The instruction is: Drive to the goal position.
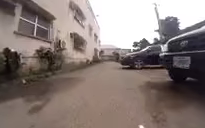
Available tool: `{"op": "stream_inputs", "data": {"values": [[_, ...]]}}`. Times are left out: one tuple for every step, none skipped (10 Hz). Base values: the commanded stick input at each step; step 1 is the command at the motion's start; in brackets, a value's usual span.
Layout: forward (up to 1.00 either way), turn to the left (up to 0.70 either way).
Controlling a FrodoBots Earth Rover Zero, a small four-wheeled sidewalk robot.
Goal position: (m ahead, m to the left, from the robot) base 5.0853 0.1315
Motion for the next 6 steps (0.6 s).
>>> {"op": "stream_inputs", "data": {"values": [[0.30,0.00],[0.30,0.00],[0.30,0.00],[0.30,0.00],[0.30,0.00],[0.30,0.00]]}}
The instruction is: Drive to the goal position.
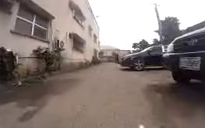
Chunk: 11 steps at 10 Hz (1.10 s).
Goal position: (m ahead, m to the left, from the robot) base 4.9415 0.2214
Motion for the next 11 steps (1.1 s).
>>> {"op": "stream_inputs", "data": {"values": [[0.30,0.00],[0.30,0.00],[0.30,0.00],[0.30,0.00],[0.30,0.00],[0.30,0.00],[0.30,0.00],[0.30,0.00],[0.30,0.00],[0.30,0.00],[0.30,0.00]]}}
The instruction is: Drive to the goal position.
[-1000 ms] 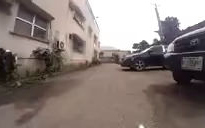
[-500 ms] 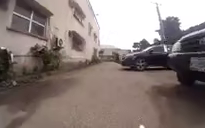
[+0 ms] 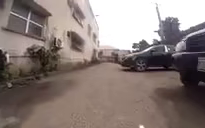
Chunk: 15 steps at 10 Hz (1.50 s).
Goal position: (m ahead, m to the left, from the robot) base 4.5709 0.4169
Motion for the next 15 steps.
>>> {"op": "stream_inputs", "data": {"values": [[0.30,0.00],[0.30,0.00],[0.30,0.00],[0.30,0.00],[0.30,0.00],[0.30,0.00],[0.30,0.00],[0.30,0.00],[0.30,0.00],[0.30,0.00],[0.30,0.00],[0.30,0.00],[0.30,0.00],[0.30,0.00],[0.30,0.00]]}}
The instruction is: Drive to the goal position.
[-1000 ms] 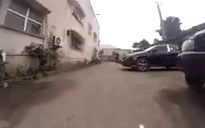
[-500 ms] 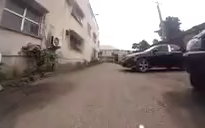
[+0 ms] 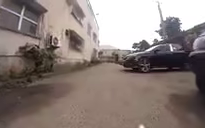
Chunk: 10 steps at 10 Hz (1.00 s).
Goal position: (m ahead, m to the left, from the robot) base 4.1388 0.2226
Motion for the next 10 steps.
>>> {"op": "stream_inputs", "data": {"values": [[0.30,0.00],[0.30,0.00],[0.30,0.00],[0.30,0.00],[0.30,0.00],[0.30,0.00],[0.30,0.00],[0.30,0.00],[0.30,0.00],[0.30,0.00]]}}
